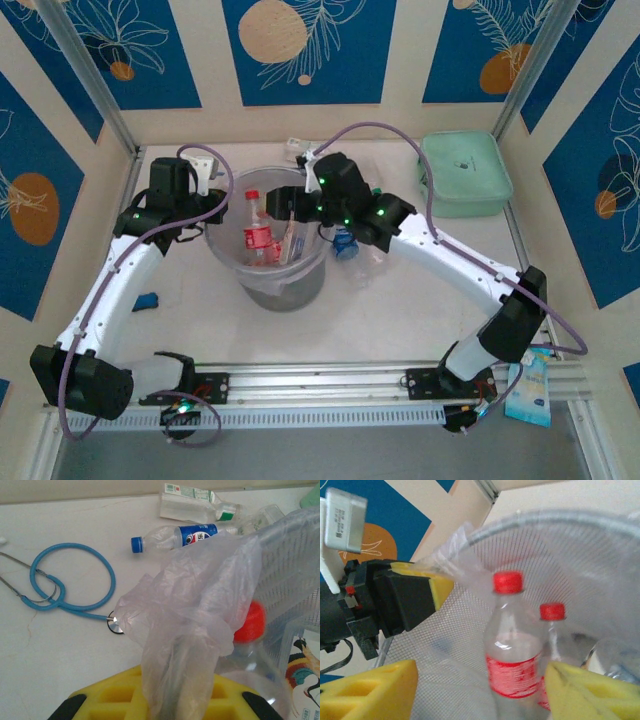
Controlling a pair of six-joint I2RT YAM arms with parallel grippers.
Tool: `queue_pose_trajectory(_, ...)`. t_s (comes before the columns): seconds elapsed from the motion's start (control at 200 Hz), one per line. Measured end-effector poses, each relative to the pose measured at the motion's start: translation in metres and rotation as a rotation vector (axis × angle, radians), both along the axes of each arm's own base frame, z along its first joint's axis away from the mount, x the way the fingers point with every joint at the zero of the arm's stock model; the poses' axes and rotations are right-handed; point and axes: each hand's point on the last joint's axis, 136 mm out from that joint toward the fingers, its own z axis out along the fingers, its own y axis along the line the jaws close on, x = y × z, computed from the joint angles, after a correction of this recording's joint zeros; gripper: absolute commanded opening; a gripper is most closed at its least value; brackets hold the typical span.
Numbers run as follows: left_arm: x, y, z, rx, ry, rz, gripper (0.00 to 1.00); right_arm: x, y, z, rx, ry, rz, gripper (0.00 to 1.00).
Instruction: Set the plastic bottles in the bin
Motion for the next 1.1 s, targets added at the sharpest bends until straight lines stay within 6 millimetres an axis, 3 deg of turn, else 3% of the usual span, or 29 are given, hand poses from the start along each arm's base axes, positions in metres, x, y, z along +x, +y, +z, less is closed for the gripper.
queue_pose_trajectory(0.17, 0.0, 0.0, 0.0, 0.0, 0.0, 0.0, 0.0, 0.011, 0.001, 0.016, -0.041, -0.021, 0.043, 0.36)
queue_pose_trajectory(0.265, 0.0, 0.0, 0.0, 0.0, 0.0, 0.0, 0.0, 0.007, 0.011, 0.01, -0.079, -0.018, 0.092, 0.33)
queue_pose_trajectory(0.425, 0.0, 0.0, 0.0, 0.0, 0.0, 0.0, 0.0, -0.003, 0.04, -0.024, -0.158, 0.029, 0.18, 0.31)
queue_pose_trajectory(0.61, 0.0, 0.0, 0.0, 0.0, -0.001, 0.001, 0.0, -0.007, 0.078, -0.079, -0.264, 0.067, 0.239, 0.26)
queue_pose_trajectory(0.805, 0.0, 0.001, 0.0, -0.001, -0.001, 0.002, 0.0, -0.01, 0.094, -0.121, -0.325, 0.11, 0.256, 0.26)
queue_pose_trajectory(0.961, 0.0, 0.001, 0.0, -0.001, -0.002, 0.003, 0.0, -0.009, 0.092, -0.113, -0.325, 0.088, 0.249, 0.29)
queue_pose_trajectory(1.096, 0.0, 0.001, 0.0, -0.001, -0.003, 0.003, 0.0, -0.012, 0.085, -0.077, -0.286, 0.02, 0.25, 0.33)
